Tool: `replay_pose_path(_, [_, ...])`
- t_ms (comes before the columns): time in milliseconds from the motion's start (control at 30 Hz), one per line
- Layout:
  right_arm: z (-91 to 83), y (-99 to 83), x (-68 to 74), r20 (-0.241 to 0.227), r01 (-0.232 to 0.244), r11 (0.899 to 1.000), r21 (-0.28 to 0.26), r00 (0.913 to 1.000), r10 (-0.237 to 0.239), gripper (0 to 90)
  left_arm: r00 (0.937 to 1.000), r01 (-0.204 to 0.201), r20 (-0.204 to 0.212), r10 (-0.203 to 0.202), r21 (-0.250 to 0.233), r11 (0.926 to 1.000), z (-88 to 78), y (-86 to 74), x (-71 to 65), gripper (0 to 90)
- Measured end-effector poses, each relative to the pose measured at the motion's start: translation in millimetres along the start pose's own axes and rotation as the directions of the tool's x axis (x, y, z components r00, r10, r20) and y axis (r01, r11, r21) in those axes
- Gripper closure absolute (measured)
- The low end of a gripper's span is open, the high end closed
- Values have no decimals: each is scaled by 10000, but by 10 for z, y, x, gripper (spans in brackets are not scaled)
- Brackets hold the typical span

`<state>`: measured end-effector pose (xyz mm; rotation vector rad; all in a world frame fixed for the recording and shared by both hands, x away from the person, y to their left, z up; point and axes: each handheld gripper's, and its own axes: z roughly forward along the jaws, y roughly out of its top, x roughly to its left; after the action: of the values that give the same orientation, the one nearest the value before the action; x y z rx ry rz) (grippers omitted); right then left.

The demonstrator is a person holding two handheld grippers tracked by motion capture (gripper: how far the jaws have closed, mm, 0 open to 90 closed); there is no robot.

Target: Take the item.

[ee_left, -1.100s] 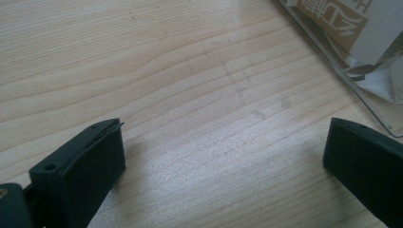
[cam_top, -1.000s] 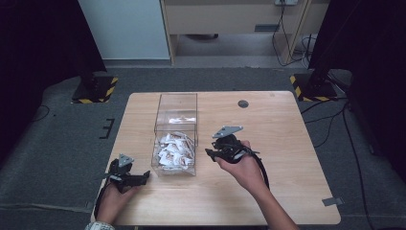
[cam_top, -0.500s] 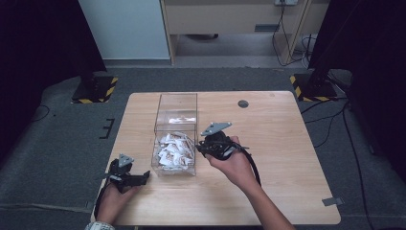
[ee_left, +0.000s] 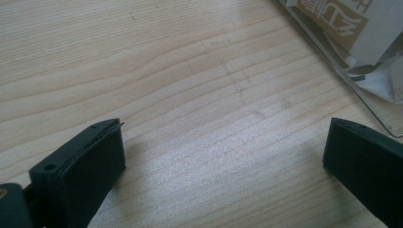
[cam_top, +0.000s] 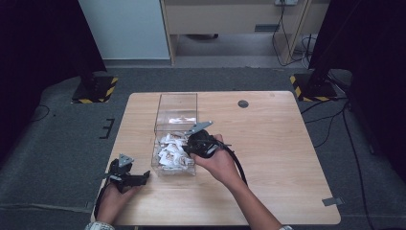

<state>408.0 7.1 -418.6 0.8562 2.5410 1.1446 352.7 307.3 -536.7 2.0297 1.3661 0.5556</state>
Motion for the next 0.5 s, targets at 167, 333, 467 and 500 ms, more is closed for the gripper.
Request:
replay_pose_path(167, [74, -5, -17, 20, -84, 9999, 93, 10000, 84, 710, 10000, 1, -2, -1, 0, 10000, 0, 0, 0, 0])
replay_pose_path(333, [165, -19, -20, 9, -92, 9995, 307, 10000, 91, 700, 10000, 0, -2, 0, 2, 10000, 0, 0, 0, 0])
replay_pose_path(467, [226, -31, -4, 3, -42, 9993, 379, 10000, 42, 709, 10000, 0, -2, 0, 1, 10000, 0, 0, 0, 0])
replay_pose_path(500, [246, -36, 4, 37, -6, 9989, 469, 10000, 4, 717, 10000, 0, -2, 0, 1, 10000, 0, 0, 0, 0])
